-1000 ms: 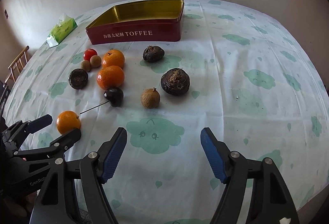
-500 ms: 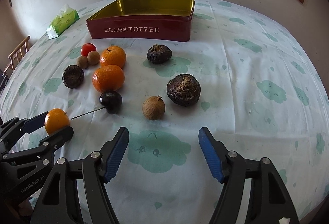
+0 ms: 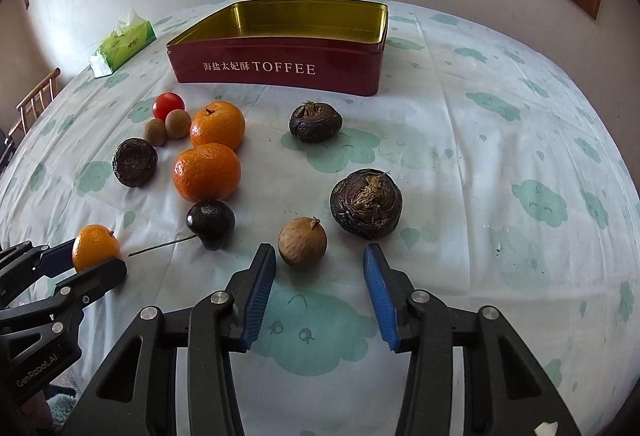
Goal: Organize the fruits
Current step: 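Close the left tool on the orange while the right tool grasps the longan, then lift the orange and longan and carry both toward the TOFFEE tin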
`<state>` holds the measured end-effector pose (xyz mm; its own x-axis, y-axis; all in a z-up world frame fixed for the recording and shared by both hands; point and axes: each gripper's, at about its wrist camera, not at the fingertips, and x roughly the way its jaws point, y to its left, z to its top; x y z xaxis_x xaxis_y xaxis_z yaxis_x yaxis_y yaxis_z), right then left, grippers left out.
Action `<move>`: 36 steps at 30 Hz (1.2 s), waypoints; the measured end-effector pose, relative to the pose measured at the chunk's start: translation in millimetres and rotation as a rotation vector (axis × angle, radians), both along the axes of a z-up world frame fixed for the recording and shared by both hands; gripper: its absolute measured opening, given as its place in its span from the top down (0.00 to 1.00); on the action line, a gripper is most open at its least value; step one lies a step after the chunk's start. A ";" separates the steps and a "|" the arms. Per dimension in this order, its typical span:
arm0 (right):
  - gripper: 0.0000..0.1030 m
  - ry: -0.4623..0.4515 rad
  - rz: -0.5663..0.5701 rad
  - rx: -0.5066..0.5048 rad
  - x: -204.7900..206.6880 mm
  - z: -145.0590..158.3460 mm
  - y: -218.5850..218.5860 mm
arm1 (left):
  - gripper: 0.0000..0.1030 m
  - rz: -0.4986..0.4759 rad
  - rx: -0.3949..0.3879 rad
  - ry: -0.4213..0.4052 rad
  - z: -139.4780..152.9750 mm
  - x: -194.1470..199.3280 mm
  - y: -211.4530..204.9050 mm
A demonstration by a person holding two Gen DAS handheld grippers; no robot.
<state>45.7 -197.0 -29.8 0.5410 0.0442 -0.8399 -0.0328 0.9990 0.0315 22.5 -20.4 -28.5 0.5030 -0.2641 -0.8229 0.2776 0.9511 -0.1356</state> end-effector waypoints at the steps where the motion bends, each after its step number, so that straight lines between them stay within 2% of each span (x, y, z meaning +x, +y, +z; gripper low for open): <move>1: 0.62 -0.003 0.000 -0.001 0.5 0.0 0.1 | 0.63 -0.001 0.000 -0.001 -0.2 -0.4 -0.4; 5: 0.76 -0.013 0.007 0.007 0.2 0.4 0.0 | 0.63 0.000 0.000 -0.004 -0.5 -0.9 -0.9; 7: 0.78 -0.016 0.009 0.013 -0.8 0.4 -0.5 | 0.63 0.000 -0.002 -0.003 -0.4 -1.1 -1.2; 20: 0.78 -0.026 0.013 0.012 -2.5 -0.2 0.3 | 0.63 0.013 -0.018 -0.004 1.3 -0.4 2.6; 36: 0.78 -0.030 0.014 0.057 -13.1 6.9 -3.0 | 0.63 0.055 -0.017 -0.033 7.1 -3.9 12.4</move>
